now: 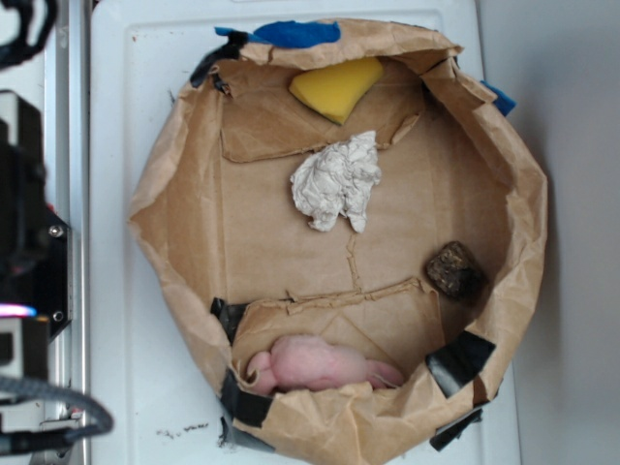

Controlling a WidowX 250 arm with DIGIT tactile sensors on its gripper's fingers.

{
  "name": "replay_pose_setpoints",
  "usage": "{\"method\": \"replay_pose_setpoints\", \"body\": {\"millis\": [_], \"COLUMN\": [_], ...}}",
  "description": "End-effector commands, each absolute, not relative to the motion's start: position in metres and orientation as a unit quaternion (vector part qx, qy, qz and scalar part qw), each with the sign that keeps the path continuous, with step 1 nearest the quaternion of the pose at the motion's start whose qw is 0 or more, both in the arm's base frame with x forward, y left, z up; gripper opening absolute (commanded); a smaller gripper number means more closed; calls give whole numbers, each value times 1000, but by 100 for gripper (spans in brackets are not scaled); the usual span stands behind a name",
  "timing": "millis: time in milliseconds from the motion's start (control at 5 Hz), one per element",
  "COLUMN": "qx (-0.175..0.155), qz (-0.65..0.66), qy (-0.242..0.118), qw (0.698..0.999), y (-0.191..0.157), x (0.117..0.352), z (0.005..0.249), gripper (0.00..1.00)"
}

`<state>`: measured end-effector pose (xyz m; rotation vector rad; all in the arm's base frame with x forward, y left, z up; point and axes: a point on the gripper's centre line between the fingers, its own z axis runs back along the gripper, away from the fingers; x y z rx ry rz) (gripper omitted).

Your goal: Grab the pink bunny.

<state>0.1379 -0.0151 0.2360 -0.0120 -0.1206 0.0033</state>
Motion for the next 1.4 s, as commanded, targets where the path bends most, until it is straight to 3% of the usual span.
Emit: {"method": "replay_pose_setpoints", "body": {"millis": [0, 200, 400, 600, 800, 1000, 1200], "qx": [-21, -5, 0, -2, -52, -48, -60], "qz": [41, 62, 59, 31, -58, -95, -81], "qy": [-71, -82, -72, -61, -44, -38, -37], "qw": [996, 995, 996, 998, 996, 994, 994], "y": [14, 32, 36, 23, -8, -36, -40], "x": [192, 241, 277, 286, 282, 255, 260], "z": [225, 208, 198, 180, 163, 159, 147], "gripper": [100, 100, 100, 100, 100, 100, 100]}}
